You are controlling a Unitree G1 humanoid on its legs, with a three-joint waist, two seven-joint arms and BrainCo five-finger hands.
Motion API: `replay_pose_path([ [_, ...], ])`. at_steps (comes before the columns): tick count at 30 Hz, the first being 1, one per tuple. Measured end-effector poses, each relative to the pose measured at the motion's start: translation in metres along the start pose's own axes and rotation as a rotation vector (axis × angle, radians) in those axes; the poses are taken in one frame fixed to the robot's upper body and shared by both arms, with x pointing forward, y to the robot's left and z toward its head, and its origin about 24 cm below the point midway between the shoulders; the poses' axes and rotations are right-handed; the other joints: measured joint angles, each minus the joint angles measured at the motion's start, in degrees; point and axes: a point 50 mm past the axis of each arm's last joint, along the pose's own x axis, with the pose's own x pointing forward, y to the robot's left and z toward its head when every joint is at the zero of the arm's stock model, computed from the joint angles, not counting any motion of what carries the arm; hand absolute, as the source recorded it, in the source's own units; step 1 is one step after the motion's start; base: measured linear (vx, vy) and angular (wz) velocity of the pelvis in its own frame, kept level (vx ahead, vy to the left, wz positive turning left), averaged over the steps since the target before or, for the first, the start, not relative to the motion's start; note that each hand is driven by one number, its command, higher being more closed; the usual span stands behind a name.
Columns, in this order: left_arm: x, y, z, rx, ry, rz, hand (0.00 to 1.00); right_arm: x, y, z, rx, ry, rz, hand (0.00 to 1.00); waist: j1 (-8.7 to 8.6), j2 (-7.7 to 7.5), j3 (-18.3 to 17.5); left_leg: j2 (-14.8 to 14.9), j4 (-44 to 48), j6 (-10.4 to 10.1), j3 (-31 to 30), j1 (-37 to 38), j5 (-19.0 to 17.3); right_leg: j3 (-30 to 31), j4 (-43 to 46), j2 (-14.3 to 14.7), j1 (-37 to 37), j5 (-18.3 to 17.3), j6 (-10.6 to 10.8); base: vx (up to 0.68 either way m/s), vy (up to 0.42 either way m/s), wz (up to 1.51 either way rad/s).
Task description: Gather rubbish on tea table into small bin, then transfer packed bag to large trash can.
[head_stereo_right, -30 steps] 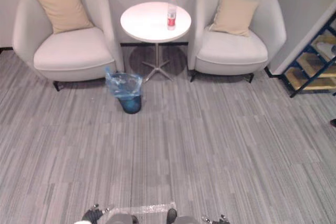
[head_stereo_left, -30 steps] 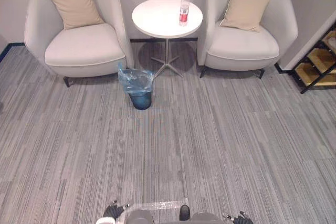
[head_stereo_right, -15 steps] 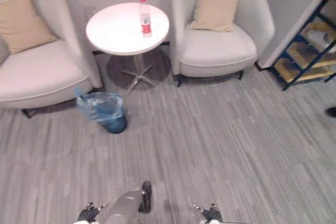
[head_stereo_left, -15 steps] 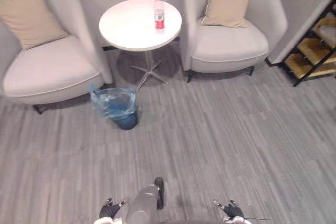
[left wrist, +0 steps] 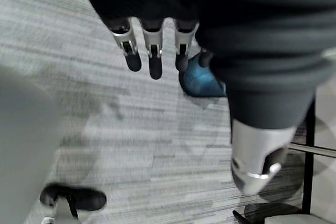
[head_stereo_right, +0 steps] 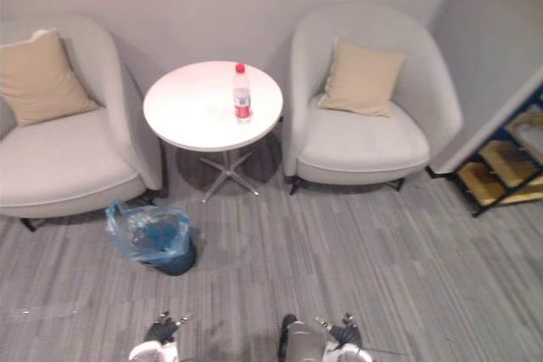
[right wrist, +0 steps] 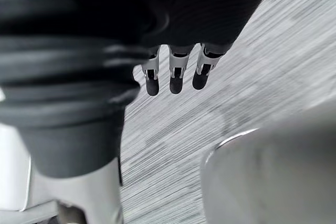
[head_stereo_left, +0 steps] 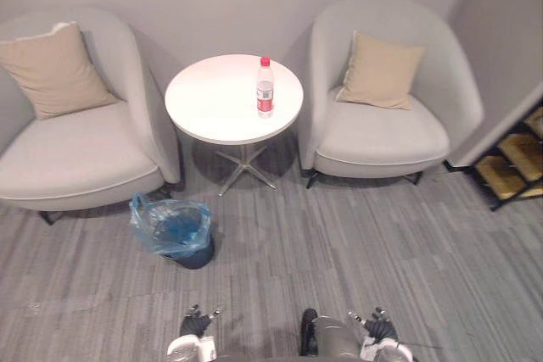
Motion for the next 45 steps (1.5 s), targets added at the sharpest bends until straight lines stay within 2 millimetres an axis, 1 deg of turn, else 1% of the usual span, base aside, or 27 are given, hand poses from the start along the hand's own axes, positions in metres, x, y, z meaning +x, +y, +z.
replay_pose_path([
  [1,0.0,0.003,0.001,-0.011,-0.003,0.01,0.0,0.0,-0.001,0.001,-0.002,-0.002,-0.002,0.0,0.02,0.56,-0.01,0.6,4.09,-0.22,-0.22,-1.62,0.2,-0.56,-0.38,0.64,0.79,-0.57,-0.24,0.45,-0.34,0.53],
  [2,0.0,0.002,0.002,-0.029,-0.005,0.014,0.0,0.001,-0.003,0.002,-0.004,-0.005,-0.006,0.0,0.08,1.18,0.48,2.88,15.81,-0.81,-0.42,-6.88,2.69,-2.09,-1.43,2.08,3.25,-1.71,-1.39,0.35,-0.252,0.3],
  [4,0.001,0.005,0.008,-0.044,-0.029,0.026,0.0,0.0,-0.002,0.001,-0.001,-0.001,-0.01,0.0,0.54,0.84,1.39,6.24,28.09,-0.83,1.38,-12.27,3.3,-3.18,-3.4,3.4,7.81,-3.02,-2.78,0.34,-0.193,0.25],
  [5,0.001,0.008,0.012,-0.041,-0.05,0.03,0.0,0.0,0.001,-0.001,-0.005,0.005,0.001,0.0,0.56,-0.28,2.24,7.03,30.7,-0.91,3.09,-15.06,3.25,-3.69,-5.39,3.46,11.35,-3.54,-2.96,0.3,-0.157,0.22],
  [6,0.001,0.008,0.014,-0.039,-0.056,0.029,0.0,-0.001,0.002,-0.002,-0.009,0.007,0.006,0.0,0.56,-0.54,2.3,7.06,30.59,-0.91,3.83,-16.2,3.24,-3.84,-6.39,3.41,12.48,-3.64,-2.96,0.33,-0.163,0.18],
  [8,0.002,0.007,0.017,-0.035,-0.072,0.025,0.0,0.0,0.006,-0.001,0.006,0.006,0.011,0.0,0.87,-1.11,2.76,6.01,24.13,-1.11,7.14,-20.15,3.07,-3.97,-9.55,2.75,16.19,-3.69,-2.71,0.25,-0.049,0.07],
  [10,0.002,0.006,0.021,-0.02,-0.084,0.018,0.0,-0.001,0.007,-0.002,0.02,0.013,0.008,0.0,0.92,-1.58,3.0,2.51,13.11,-0.73,8.69,-21.92,3.7,-3.99,-11.85,1.34,18.2,-3.86,-2.18,0.29,0.047,0.09],
  [11,0.002,0.006,0.021,-0.017,-0.084,0.016,0.0,-0.001,0.006,-0.003,0.018,0.02,0.005,0.0,1.04,-1.66,3.05,0.24,5.72,-0.52,8.9,-21.77,5.98,-3.89,-12.98,0.7,19.19,-4.07,-1.23,0.31,0.122,-0.12],
  [12,0.002,0.004,0.019,-0.013,-0.081,0.008,0.0,0.0,0.002,-0.007,0.007,0.04,-0.005,0.0,1.88,-1.27,2.78,-1.97,-2.93,1.4,8.21,-20.65,14.48,-2.28,-13.71,0.56,20.1,-5.04,0.44,0.26,0.137,-0.27],
  [13,0.002,0.005,0.02,-0.016,-0.086,0.01,0.0,-0.001,0.002,-0.009,0.006,0.049,-0.005,0.0,2.34,-1.58,2.77,-2.38,-3.14,2.02,8.17,-20.21,15.88,-1.2,-13.7,0.45,20.3,-5.3,0.75,0.34,0.176,-0.41],
  [15,0.003,0.011,0.023,0.001,-0.095,0.02,0.0,-0.002,0.008,-0.013,0.012,0.064,0.008,0.0,3.2,-3.81,1.43,-3.9,-2.7,2.49,10.27,-19.62,13.86,0.84,-13.25,-1.71,20.66,-6.45,2.39,0.37,0.136,-0.38],
  [17,0.005,0.013,0.024,0.006,-0.088,0.02,0.0,-0.003,0.01,-0.015,0.009,0.074,0.02,0.0,3.29,-4.58,1.16,-4.15,-1.66,2.71,12.17,-18.55,11.82,3.61,-8.94,-2.82,19.35,-6.77,3.01,0.37,0.155,-0.37],
  [19,0.006,0.013,0.023,0.033,-0.076,0.012,0.0,-0.002,0.01,-0.015,0.002,0.07,0.023,0.0,3.11,-4.69,1.15,-5.19,-3.22,3.55,13.24,-14.93,10.18,6.08,5.13,-4.51,14.38,-6.67,5.32,0.32,0.179,-0.21],
  [20,0.007,0.013,0.023,0.051,-0.068,0.007,0.0,-0.003,0.009,-0.015,-0.011,0.069,0.026,0.0,2.95,-4.7,1.26,-5.97,-4.11,4.24,13.19,-12.42,9.29,6.76,14.94,-5.86,10.74,-5.64,8.24,0.3,0.127,0.08],
  [21,0.007,0.013,0.021,0.066,-0.058,0.004,0.0,-0.002,0.008,-0.014,-0.014,0.063,0.029,0.0,2.65,-4.67,1.3,-6.7,-4.93,4.45,12.99,-9.42,8.37,6.3,22.21,-7.44,8.39,-6.14,7.81,0.31,0.106,0.15],
  [23,0.006,0.014,0.018,0.07,-0.046,0.004,0.0,-0.002,0.009,-0.013,-0.035,0.058,0.041,0.0,2.54,-4.58,1.08,-6.98,-7.02,4.49,12.66,-6.2,8.15,4.3,24.37,-8.45,6.4,-7.62,7.15,0.28,0.043,0.2],
  [25,0.006,0.014,0.016,0.07,-0.041,0.006,0.0,-0.002,0.01,-0.012,-0.036,0.047,0.046,0.0,2.02,-4.55,1.05,-6.54,-9.27,4.47,10.91,-3.75,8.16,2.59,22.07,-8.21,4.22,-8.51,6.05,0.26,-0.02,0.43],
  [27,0.005,0.015,0.013,0.067,-0.029,0.009,0.0,-0.002,0.01,-0.01,-0.035,0.04,0.047,0.0,1.66,-4.26,1.01,-5.75,-10.02,4.38,9.39,-2.65,8.21,3.88,15.73,-6.89,2.23,-8.49,5.9,0.28,-0.094,0.49],
  [28,0.005,0.016,0.013,0.062,-0.027,0.011,0.0,-0.002,0.011,-0.009,-0.034,0.036,0.048,0.0,1.36,-4.2,1.02,-5.34,-9.95,4.36,8.52,-2.56,8.22,6.04,11.33,-5.53,1.63,-7.97,5.37,0.3,-0.165,0.43],
  [29,0.005,0.016,0.012,0.062,-0.027,0.012,0.0,-0.002,0.011,-0.008,-0.034,0.033,0.05,0.0,1.21,-4.26,0.95,-4.99,-9.69,3.24,7.96,-2.31,8.02,9.25,5.12,-4.0,1.78,-5.04,4.54,0.28,-0.197,0.48],
  [30,0.005,0.019,0.013,0.047,-0.029,0.025,0.0,-0.004,0.016,-0.013,-0.024,0.045,0.059,0.0,1.2,-5.73,0.7,-5.64,-9.08,1.1,6.81,-1.82,6.68,12.03,0.08,-3.71,2.6,1.57,4.45,0.24,-0.198,0.36],
  [31,0.005,0.018,0.012,0.037,-0.024,0.026,0.0,-0.004,0.015,-0.013,-0.025,0.043,0.059,0.0,1.17,-5.43,0.78,-5.47,-9.0,0.32,6.35,-1.81,6.13,12.01,0.49,-3.8,3.25,0.59,4.44,0.22,-0.211,0.23],
  [32,0.004,0.014,0.008,0.015,-0.009,0.022,0.0,-0.003,0.01,-0.011,-0.035,0.037,0.049,0.0,1.19,-3.9,0.33,-4.11,-8.9,-0.07,5.78,-1.75,5.92,10.82,0.24,-3.01,3.68,0.15,4.15,0.16,-0.176,0.22],
  [35,0.002,0.004,0.0,-0.028,0.014,0.011,0.0,-0.002,0.001,-0.008,-0.041,0.028,0.027,0.0,0.9,-1.41,-0.68,-1.81,-10.42,-0.95,3.81,-1.76,6.4,7.61,-3.85,-1.12,5.75,0.37,3.77,0.18,-0.184,0.3],
  [38,0.002,0.003,0.0,-0.032,0.014,0.009,0.0,-0.002,0.0,-0.009,-0.041,0.031,0.024,0.0,0.87,-1.29,-0.74,-1.27,-12.74,-2.51,2.08,-1.06,7.5,5.5,-6.16,-0.6,7.76,0.77,3.15,0.05,-0.089,0.33],
  [41,0.002,0.007,0.0,-0.012,0.012,0.015,0.0,-0.003,0.004,-0.01,-0.057,0.03,0.039,0.0,0.92,-1.73,-1.28,-1.43,-14.52,-2.81,1.18,-0.77,8.43,4.63,-8.78,-0.62,9.23,1.26,2.72,0.0,-0.026,0.24],
  [45,0.002,0.012,0.001,0.061,0.013,0.009,0.0,-0.005,0.023,0.014,-0.107,-0.088,0.113,0.0,0.7,-2.76,-1.51,-2.67,-17.32,-2.27,-0.29,-1.09,11.29,4.21,-13.43,-1.22,10.26,4.16,3.06,-0.04,0.015,0.12],
])
